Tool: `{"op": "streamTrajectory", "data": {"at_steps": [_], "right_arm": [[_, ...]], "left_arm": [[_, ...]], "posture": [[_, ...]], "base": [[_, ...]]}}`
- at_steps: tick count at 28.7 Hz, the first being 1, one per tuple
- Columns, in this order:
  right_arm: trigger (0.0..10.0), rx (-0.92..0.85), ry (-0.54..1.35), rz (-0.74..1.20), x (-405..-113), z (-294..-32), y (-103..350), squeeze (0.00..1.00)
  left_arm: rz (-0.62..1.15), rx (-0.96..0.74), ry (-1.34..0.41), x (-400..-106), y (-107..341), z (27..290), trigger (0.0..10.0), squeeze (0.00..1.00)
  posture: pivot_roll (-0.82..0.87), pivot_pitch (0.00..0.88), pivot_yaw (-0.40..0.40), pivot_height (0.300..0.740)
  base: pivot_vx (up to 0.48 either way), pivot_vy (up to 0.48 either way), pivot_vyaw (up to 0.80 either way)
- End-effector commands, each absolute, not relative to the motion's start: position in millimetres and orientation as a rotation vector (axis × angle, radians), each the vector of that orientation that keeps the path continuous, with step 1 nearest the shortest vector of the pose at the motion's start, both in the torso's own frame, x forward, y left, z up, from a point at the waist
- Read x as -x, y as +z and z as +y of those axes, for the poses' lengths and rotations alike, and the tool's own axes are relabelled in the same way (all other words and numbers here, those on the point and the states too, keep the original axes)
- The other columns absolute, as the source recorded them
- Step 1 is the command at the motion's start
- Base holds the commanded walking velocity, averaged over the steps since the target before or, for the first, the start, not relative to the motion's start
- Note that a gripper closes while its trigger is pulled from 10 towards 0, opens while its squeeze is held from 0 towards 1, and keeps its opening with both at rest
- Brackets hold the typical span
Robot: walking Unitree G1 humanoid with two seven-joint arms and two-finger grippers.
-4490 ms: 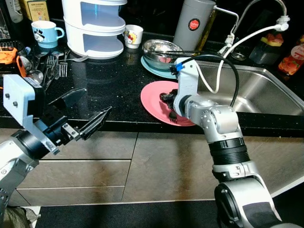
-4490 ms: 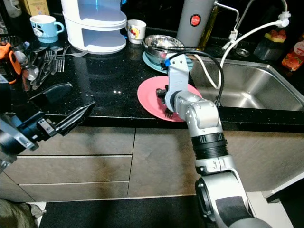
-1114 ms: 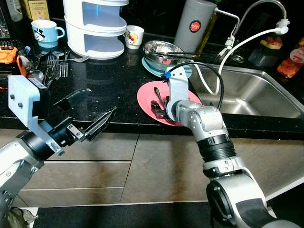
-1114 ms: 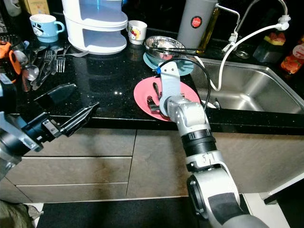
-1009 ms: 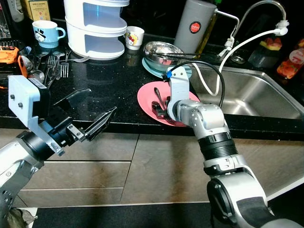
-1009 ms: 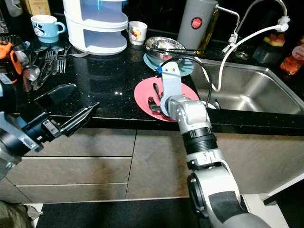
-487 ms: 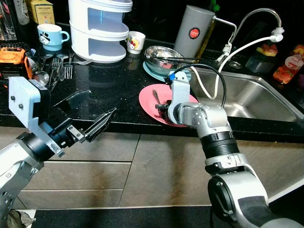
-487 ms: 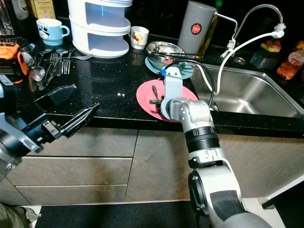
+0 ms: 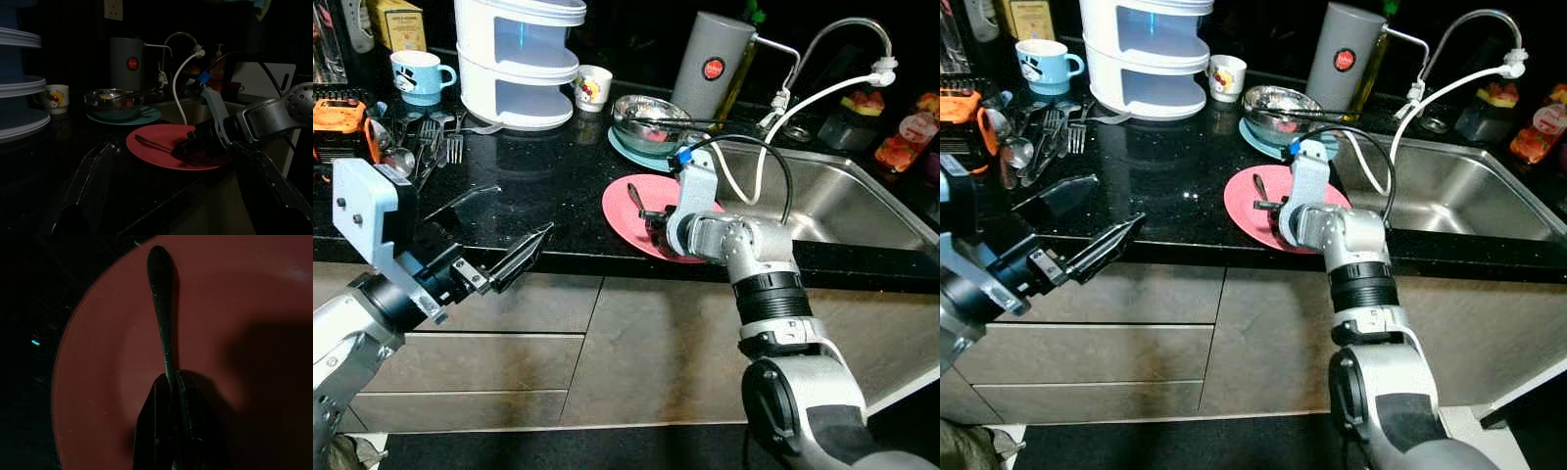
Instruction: Kitchen organization
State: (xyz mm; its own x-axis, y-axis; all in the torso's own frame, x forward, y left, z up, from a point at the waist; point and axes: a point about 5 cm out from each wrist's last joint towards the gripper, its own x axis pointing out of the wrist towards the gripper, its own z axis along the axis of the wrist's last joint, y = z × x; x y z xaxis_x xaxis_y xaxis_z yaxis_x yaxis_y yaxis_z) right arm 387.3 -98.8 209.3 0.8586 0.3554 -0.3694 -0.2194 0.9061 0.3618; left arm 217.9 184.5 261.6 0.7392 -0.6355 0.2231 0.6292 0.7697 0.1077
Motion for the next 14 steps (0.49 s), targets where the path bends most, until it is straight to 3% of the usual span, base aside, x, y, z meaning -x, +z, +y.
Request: {"op": "streamTrajectory", "data": {"at_steps": [1,5,14], "right_arm": [[0.0,-0.395,0.317,0.412,-388.9,-100.4,212.5,0.0],[0.0,-0.569,0.394,0.264,-390.0,-98.7,238.2,0.0],[0.0,-0.702,0.458,0.09,-386.9,-102.5,260.2,0.0]], "left_arm": [[-0.268,-0.012,-0.727,-215.6,263.1,178.2,10.0,0.0],[-0.274,-0.008,-0.734,-216.3,263.9,176.8,10.0,0.0],[-0.307,0.02,-0.752,-218.3,267.9,171.0,10.0,0.0]], "posture": [[0.13,0.0,-0.158,0.74],[0.13,0.0,-0.157,0.74],[0.14,0.0,-0.15,0.74]], "base": [[0.0,0.0,0.0],[0.0,0.0,0.0],[0.0,0.0,0.0]]}}
